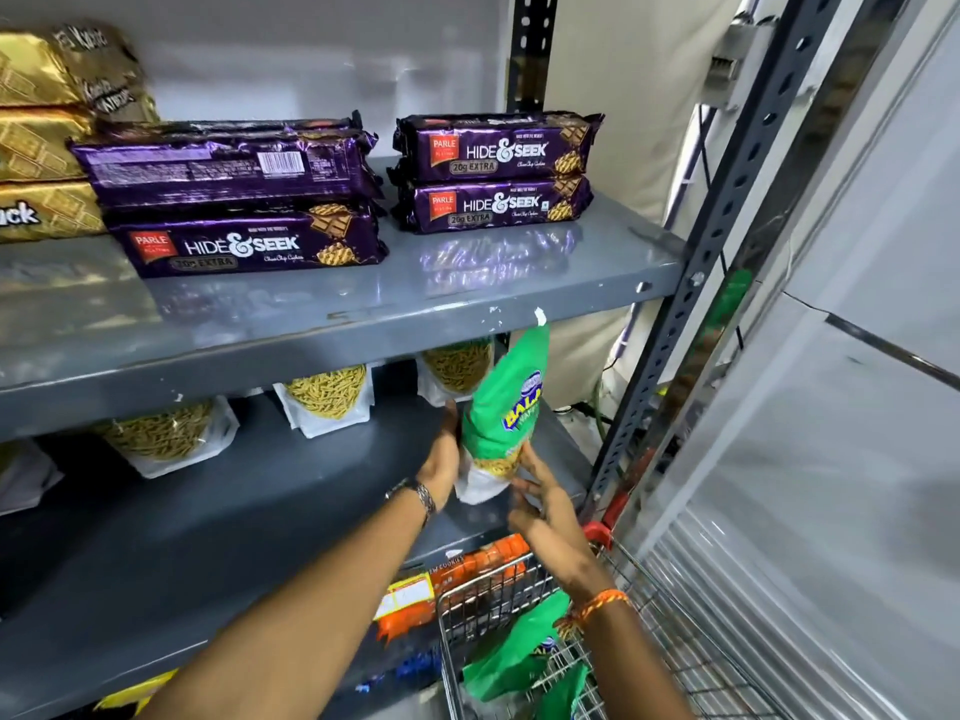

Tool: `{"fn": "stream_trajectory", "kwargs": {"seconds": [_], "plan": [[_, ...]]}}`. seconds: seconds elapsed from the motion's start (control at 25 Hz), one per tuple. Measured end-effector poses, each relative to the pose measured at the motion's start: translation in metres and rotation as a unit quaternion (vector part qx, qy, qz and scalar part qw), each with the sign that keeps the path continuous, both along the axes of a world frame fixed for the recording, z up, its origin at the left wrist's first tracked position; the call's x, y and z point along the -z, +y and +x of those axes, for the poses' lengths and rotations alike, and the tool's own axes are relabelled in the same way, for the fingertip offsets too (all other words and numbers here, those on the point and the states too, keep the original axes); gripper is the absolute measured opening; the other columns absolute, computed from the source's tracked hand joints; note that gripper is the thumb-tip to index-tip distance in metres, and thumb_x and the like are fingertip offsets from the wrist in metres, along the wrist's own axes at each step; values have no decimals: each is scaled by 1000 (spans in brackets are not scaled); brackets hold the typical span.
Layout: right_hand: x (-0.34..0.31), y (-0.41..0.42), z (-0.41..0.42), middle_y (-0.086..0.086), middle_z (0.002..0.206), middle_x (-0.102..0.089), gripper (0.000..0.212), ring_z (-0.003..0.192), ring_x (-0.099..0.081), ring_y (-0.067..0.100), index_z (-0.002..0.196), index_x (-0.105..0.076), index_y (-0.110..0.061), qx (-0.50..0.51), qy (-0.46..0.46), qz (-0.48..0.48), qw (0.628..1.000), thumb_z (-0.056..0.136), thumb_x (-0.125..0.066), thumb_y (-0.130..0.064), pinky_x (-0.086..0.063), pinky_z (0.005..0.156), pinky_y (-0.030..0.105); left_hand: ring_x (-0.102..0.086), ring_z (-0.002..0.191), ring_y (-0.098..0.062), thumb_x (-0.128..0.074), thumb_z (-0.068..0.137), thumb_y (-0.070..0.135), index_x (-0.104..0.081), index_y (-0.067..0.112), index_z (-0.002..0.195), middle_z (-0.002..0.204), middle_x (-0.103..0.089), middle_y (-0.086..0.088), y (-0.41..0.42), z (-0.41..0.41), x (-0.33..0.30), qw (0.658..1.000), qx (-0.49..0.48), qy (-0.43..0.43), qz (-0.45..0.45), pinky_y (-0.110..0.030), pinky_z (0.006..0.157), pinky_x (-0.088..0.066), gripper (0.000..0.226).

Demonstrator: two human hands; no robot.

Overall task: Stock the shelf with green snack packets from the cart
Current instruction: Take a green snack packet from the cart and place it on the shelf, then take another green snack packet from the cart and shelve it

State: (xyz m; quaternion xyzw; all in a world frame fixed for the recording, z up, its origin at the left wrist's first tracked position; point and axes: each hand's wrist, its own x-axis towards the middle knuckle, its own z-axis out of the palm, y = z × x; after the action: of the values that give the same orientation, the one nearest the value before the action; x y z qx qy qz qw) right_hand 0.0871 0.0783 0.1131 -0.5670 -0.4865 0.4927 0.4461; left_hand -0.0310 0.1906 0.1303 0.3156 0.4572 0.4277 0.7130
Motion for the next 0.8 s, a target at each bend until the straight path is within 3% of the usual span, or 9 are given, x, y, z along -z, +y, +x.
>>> {"fn": "stream_trajectory", "kwargs": {"seconds": [0.08,0.16,0.24,0.32,0.4,0.48,0.6,0.68,0.8], "plan": [[-7,-2,7,-1,156,-42,90,140,-45,11,157,-27,-21,-15,-10,-14,1000,77,-52,12,-44,106,19,-77,83,-12,-24,109,32,-67,7,107,123,-64,-16,6,-4,-9,1000,-10,-15,7,-13,65,-56,50],[-10,-5,26,-2,156,-41,83,140,-44,5,153,-36,-16,-45,-44,-1,998,78,-52,17,-40,113,22,-69,107,-15,-26,108,31,-64,8,120,140,-58,-18,6,-15,-16,999,-41,-9,25,-23,92,-53,46],[1,-19,56,5,148,-51,73,134,-52,8,141,-50,-11,-65,-91,-21,994,75,-54,19,-43,114,27,-58,113,-24,-40,104,21,-59,2,131,142,-58,-22,-12,-25,-7,986,-114,107,53,-41,110,-44,39],[20,-43,85,9,137,-62,64,130,-58,22,127,-61,-14,-125,-174,-48,976,70,-55,15,-49,109,30,-63,97,-18,-51,93,20,-62,1,120,113,-72,-16,-68,-34,18,931,-191,285,124,-37,98,-50,35],[48,-67,99,0,134,-63,64,126,-59,19,123,-65,-20,-203,-314,-94,923,69,-55,12,-50,105,25,-63,75,-3,-51,82,37,-59,10,112,85,-67,12,-146,-27,37,885,-65,408,215,-20,70,-51,41],[75,-87,100,-7,137,-58,64,126,-53,10,127,-65,-19,-265,-396,-114,872,71,-59,12,-43,105,12,-64,66,-15,-51,78,53,-53,19,104,73,-66,9,-214,-8,62,782,189,542,244,-23,56,-45,43],[107,-111,88,10,137,-62,50,129,-56,23,127,-66,-13,-301,-417,-148,845,80,-65,4,-45,110,30,-70,84,-30,-61,76,56,-67,11,93,90,-73,-7,-269,20,97,586,413,651,250,-32,73,-52,48],[122,-120,84,14,122,-72,30,115,-66,25,113,-74,-10,-269,-423,-142,854,85,-68,-1,-50,104,35,-69,98,-32,-67,80,36,-70,10,102,105,-72,-11,-278,28,111,516,462,667,274,-36,81,-52,33],[125,-134,87,29,115,-70,20,98,-68,26,105,-73,3,-203,-409,-186,870,94,-57,0,-55,95,36,-68,105,-32,-66,84,19,-68,9,108,113,-71,-12,-278,27,116,478,498,667,279,-39,82,-52,26]]}}
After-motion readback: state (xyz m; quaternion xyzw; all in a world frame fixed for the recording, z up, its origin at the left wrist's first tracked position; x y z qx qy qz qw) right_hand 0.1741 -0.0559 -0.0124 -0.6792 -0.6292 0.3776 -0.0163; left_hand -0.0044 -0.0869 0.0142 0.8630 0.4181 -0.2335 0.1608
